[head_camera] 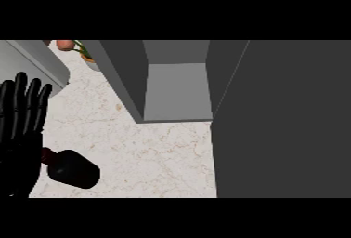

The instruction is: Pick up the wine, place it into the cabinet and close the cabinet

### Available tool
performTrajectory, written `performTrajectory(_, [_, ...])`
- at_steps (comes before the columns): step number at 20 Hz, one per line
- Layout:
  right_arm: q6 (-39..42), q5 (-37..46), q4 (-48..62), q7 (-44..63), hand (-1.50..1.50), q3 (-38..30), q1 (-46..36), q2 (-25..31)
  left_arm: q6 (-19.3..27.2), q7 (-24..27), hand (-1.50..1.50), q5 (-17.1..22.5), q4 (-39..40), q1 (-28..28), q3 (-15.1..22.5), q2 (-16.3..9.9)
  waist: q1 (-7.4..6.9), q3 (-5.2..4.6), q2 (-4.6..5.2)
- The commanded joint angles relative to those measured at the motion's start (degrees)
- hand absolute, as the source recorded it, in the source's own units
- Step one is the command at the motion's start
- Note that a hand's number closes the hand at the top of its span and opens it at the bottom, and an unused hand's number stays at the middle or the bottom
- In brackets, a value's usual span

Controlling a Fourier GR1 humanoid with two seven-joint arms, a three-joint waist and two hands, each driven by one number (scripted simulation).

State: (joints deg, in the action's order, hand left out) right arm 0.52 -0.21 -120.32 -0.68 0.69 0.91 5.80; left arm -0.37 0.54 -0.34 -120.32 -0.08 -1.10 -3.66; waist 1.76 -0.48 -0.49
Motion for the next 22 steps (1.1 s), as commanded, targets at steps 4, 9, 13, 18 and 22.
performTrajectory(4, [1.1,-0.4,-3.8,-3.7,-1.50,-0.2,5.0,-0.2,10.2,-2.5,-1.50,-13.1,0.9,-0.9,-5.8,-1.0,-1.44,0.55,0.36])
performTrajectory(9, [9.4,-9.5,-5.9,5.0,-1.50,5.0,9.9,2.3,23.8,-11.0,-1.50,-5.7,3.6,-1.0,-5.2,3.5,-1.10,0.42,0.32])
performTrajectory(13, [10.6,-14.5,-9.6,10.9,-1.50,2.2,8.1,4.8,26.7,-16.5,-1.50,-8.5,5.6,-8.3,-4.8,3.6,-1.35,0.48,0.45])
performTrajectory(18, [12.7,-18.2,-11.2,11.5,-1.50,-2.1,9.7,5.6,34.1,-21.8,-1.50,-14.8,6.1,-12.1,1.8,3.6,-1.49,0.50,0.44])
performTrajectory(22, [11.7,-18.8,-12.7,15.6,-1.50,-1.9,7.9,4.5,38.7,-19.0,-1.50,-15.6,7.9,-10.3,6.2,3.6,-1.57,0.48,0.46])
